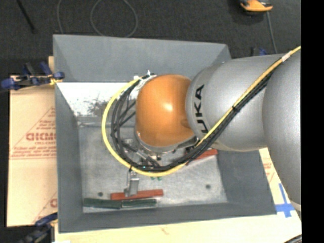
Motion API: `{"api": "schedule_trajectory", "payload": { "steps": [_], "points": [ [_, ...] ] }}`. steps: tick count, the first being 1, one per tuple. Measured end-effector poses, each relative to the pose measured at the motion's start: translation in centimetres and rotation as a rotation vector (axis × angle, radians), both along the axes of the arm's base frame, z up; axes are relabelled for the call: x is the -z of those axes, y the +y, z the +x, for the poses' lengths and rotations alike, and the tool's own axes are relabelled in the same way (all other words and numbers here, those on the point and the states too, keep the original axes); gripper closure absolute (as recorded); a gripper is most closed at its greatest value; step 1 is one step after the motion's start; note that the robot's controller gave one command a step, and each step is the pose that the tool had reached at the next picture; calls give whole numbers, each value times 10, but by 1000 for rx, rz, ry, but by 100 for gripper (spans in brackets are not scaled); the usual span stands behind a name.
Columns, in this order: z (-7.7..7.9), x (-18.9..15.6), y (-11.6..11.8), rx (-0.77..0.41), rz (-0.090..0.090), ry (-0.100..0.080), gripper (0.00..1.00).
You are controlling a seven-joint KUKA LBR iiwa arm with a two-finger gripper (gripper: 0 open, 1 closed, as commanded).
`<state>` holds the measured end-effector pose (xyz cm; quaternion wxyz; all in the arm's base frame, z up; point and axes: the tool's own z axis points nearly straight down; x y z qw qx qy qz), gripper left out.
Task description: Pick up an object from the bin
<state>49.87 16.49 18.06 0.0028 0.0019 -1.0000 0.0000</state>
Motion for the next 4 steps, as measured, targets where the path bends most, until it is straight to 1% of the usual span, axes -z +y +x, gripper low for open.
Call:
{"api": "schedule_trajectory", "payload": {
  "steps": [1, 2, 3, 4],
  "points": [
    [-21, 111, 0, 62, 4, -21, 0],
    [-23, 108, 0, 63, 3, -12, 100],
    [-1, 53, -61, 359, -1, -10, 100],
    [6, -65, -82, 359, 2, -17, 100]
  ]
}}
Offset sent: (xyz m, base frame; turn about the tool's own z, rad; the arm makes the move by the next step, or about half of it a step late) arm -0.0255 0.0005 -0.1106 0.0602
